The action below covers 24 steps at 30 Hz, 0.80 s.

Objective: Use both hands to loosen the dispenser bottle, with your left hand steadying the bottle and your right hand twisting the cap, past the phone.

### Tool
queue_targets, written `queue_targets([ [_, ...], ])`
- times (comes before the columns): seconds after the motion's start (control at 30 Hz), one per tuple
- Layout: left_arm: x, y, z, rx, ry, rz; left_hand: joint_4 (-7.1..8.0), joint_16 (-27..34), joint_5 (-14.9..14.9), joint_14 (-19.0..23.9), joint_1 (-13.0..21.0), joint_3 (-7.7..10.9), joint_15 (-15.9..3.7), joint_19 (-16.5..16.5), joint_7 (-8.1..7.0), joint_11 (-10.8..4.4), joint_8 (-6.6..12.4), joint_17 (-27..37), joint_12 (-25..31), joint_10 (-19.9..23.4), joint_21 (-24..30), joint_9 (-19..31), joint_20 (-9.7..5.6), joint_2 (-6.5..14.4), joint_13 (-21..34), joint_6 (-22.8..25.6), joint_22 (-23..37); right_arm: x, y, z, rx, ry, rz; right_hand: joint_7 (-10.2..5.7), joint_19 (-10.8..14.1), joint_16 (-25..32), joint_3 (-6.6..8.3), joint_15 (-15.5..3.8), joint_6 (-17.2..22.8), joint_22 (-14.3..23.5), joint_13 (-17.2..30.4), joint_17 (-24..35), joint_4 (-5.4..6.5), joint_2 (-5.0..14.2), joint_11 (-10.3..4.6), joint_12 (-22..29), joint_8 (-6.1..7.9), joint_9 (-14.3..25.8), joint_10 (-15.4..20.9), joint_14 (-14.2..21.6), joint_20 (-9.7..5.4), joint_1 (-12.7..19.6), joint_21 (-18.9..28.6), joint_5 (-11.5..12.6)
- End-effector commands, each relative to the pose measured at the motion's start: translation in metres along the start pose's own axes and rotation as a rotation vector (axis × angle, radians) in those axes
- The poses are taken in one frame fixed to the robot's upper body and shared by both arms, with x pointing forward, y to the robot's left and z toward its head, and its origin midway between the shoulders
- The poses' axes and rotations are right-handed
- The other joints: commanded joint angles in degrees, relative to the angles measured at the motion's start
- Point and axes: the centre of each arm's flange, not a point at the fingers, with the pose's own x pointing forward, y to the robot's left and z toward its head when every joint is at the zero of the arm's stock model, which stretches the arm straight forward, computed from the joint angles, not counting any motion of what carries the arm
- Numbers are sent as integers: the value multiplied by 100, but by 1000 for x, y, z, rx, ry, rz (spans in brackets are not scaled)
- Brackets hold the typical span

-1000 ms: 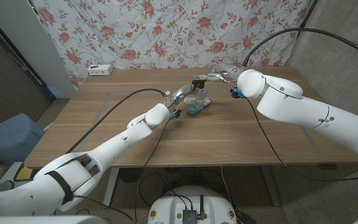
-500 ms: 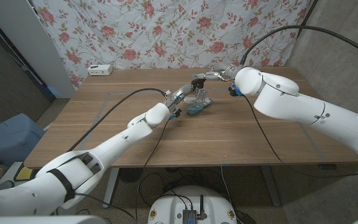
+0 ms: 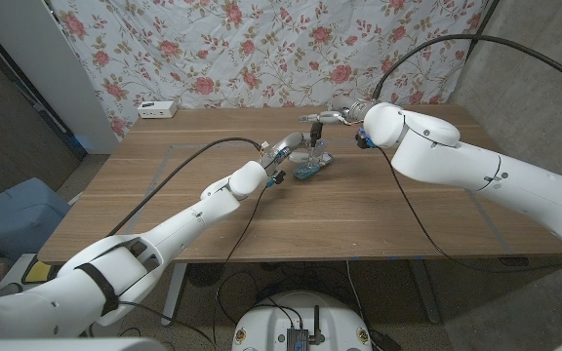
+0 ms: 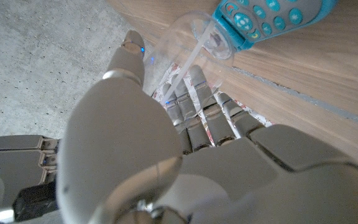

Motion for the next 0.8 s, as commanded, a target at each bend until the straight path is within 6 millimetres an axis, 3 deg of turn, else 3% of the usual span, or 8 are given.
queue_targets([
  [0.03,2,1,0,-2,5,5,319,-12,56,187,193,343,-568,-8,-85,-52,38,19,22,77,-10,-3,-331,793,24,127,7,3,0,-2,-21,26,6,-7,57,44,28,-15,45,12,5,6,-32,34,5,21,10,3,47,58,30,39,28,0],
  [0.33,5,1,0,-1,2,4,332,-22,64,198,172,346,-565,-10,-76,-72,54,23,23,81,-10,-6,-328,801,31,132,7,3,0,-4,-26,31,12,-18,88,38,100,-29,41,10,5,3,-99,94,-41,16,-2,1,59,68,15,162,28,16],
  [0.8,7,0,0,-4,-1,3,339,-38,81,216,144,350,-571,-1,-71,-60,81,31,30,100,-7,-12,-316,803,44,140,7,5,0,-2,-37,26,19,-51,154,28,320,-65,49,6,5,-5,-357,209,-126,-8,-18,-5,57,110,-12,598,20,51],
])
